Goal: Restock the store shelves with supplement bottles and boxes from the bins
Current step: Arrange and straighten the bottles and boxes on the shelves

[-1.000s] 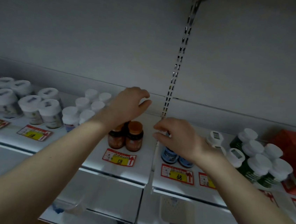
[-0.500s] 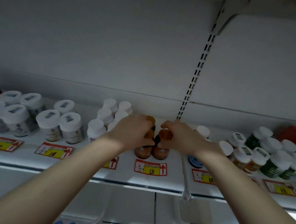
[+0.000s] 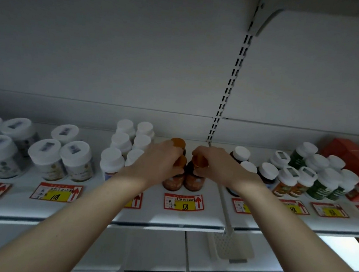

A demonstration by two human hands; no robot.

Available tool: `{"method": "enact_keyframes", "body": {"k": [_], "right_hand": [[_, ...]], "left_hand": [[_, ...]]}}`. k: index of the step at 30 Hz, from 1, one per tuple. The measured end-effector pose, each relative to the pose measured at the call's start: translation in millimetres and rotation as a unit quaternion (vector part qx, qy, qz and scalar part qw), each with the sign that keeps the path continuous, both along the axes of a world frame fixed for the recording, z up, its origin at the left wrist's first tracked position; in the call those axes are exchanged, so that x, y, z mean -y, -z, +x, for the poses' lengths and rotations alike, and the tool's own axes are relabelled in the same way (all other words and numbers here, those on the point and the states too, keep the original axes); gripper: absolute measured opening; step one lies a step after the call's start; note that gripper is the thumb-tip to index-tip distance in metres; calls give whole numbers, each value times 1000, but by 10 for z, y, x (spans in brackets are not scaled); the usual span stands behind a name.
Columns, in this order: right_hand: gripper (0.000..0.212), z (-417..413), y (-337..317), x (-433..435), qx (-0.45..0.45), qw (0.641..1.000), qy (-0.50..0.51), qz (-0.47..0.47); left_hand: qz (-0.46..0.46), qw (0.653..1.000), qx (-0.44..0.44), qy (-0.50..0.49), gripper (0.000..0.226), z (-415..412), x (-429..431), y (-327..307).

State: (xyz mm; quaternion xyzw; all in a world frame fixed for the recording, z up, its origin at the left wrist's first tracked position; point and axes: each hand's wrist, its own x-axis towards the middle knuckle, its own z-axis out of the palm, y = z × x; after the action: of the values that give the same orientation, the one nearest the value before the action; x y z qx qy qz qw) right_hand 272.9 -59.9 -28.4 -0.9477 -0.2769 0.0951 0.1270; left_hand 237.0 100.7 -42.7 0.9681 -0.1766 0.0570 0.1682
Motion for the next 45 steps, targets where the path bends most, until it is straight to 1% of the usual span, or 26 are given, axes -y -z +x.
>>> {"method": "enact_keyframes", "body": {"k": [2, 4, 6, 8, 11, 14, 17, 21, 23, 25, 28, 30, 32, 34, 38, 40, 42, 45], "right_hand": [[41, 5, 1, 2, -5, 1000, 4, 2], [48, 1, 2, 13, -16, 1000, 8, 6], [58, -14, 0, 43, -23, 999, 16, 18], [60, -34, -2, 83, -17, 999, 25, 38], [53, -58, -3, 129, -1, 998, 31, 54], [41, -50, 14, 137, 9, 998, 20, 53], [31, -51, 38, 136, 11, 999, 11, 51], [29, -71, 30, 147, 28, 998, 6, 49], [27, -83, 7, 145, 45, 997, 2, 56], [25, -115, -39, 126, 48, 997, -17, 63], [27, -185, -127, 54, 47, 995, -65, 58], [30, -219, -176, -14, 51, 993, -86, 62], [30, -239, -217, -103, 53, 991, -105, 70], [30, -245, -239, -213, 58, 988, -123, 71], [30, -267, -270, -473, 53, 985, -140, 89], [32, -283, -274, -601, 44, 985, -145, 83], [36, -282, -268, -718, 37, 986, -143, 74], [41, -275, -227, -881, 19, 990, -126, 59]], "left_hand": [[6, 1000, 8, 6, 14, 6, -3, 6], [10, 1000, 9, 8, 20, 24, -19, -5], [10, 1000, 28, -4, 27, 99, -55, -45], [14, 998, 49, -32, 31, 227, -92, -118], [30, 998, 17, -61, 38, 447, -100, -215], [52, 996, -46, -51, 43, 602, -60, -188], [68, 994, -76, -39, 33, 659, -40, -126], [75, 993, -79, -36, 24, 672, -35, -125], [64, 995, -63, -47, 26, 668, -41, -121], [53, 996, -20, -68, 37, 663, -69, -141], [48, 992, 56, -98, 44, 582, -139, -243], [23, 989, 104, -105, 59, 479, -211, -301], [3, 988, 119, -100, 69, 351, -338, -311], [17, 987, 109, -114, 66, 192, -485, -304], [33, 984, 92, -146, 48, -173, -799, -282], [30, 983, 82, -160, 48, -344, -917, -261], [47, 983, 63, -165, 48, -454, -996, -239], [115, 982, 16, -146, 50, -492, -1079, -164]]}}
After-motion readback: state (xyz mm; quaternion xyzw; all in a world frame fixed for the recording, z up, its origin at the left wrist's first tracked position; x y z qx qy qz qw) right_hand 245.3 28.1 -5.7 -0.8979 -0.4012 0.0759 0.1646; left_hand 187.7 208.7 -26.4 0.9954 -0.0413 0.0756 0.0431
